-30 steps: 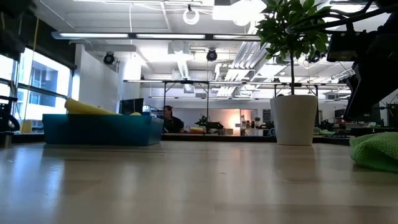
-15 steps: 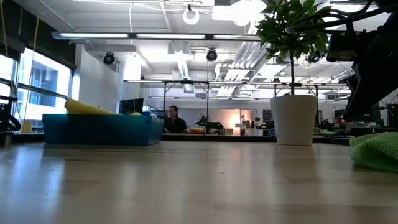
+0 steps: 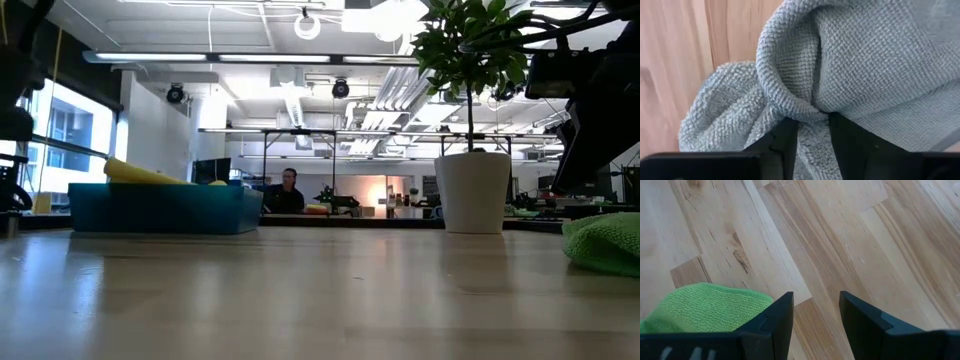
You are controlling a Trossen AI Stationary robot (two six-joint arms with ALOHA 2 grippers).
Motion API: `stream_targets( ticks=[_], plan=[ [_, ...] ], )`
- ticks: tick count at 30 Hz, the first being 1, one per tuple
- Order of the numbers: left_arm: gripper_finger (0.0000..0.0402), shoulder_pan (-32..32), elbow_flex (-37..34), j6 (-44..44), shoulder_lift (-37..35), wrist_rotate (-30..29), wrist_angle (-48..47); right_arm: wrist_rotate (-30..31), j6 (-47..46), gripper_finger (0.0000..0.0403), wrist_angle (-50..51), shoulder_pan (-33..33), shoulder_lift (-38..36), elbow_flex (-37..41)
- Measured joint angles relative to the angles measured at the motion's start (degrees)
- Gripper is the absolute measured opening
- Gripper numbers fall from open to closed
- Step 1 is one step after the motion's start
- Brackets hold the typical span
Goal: Fold microfiber towels
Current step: Fold the gray microfiber cloth
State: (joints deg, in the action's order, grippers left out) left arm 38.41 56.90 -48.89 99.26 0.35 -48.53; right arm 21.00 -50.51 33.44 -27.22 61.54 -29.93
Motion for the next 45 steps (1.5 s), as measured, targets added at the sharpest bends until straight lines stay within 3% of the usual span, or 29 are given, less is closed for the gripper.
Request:
stream_targets(
  ticks=[9, 20, 29, 35, 41, 45],
  plan=[
    [0.0006, -5.59, 1.56, 14.47, -0.11, -4.75, 5.44, 0.0, 0.01, 0.0153, -0.34, 0.02, 0.0, -0.02],
    [0.0004, -15.35, 6.62, 37.27, -0.11, -10.23, 19.68, 0.0, 0.0, 0.0153, -0.34, 0.01, 0.0, -0.02],
    [0.0001, -21.14, 13.15, 51.05, -0.11, -10.48, 29.56, 0.0, 0.01, 0.0153, -0.34, 0.0, 0.0, -0.02],
    [0.0001, -22.59, 17.62, 54.87, -0.11, -10.48, 28.96, 0.01, 0.01, 0.0153, -0.32, 0.02, 0.0, -0.02],
    [0.0001, -23.9, 23.06, 60.18, -0.11, -9.84, 20.46, 0.05, 2.3, 0.0153, -1.22, 0.24, 0.0, -0.02],
    [0.0001, -26.13, 25.18, 63.2, -0.17, -11.08, 18.23, 0.37, -4.32, 0.0153, -5.77, 0.24, 0.0, -0.02]
  ],
)
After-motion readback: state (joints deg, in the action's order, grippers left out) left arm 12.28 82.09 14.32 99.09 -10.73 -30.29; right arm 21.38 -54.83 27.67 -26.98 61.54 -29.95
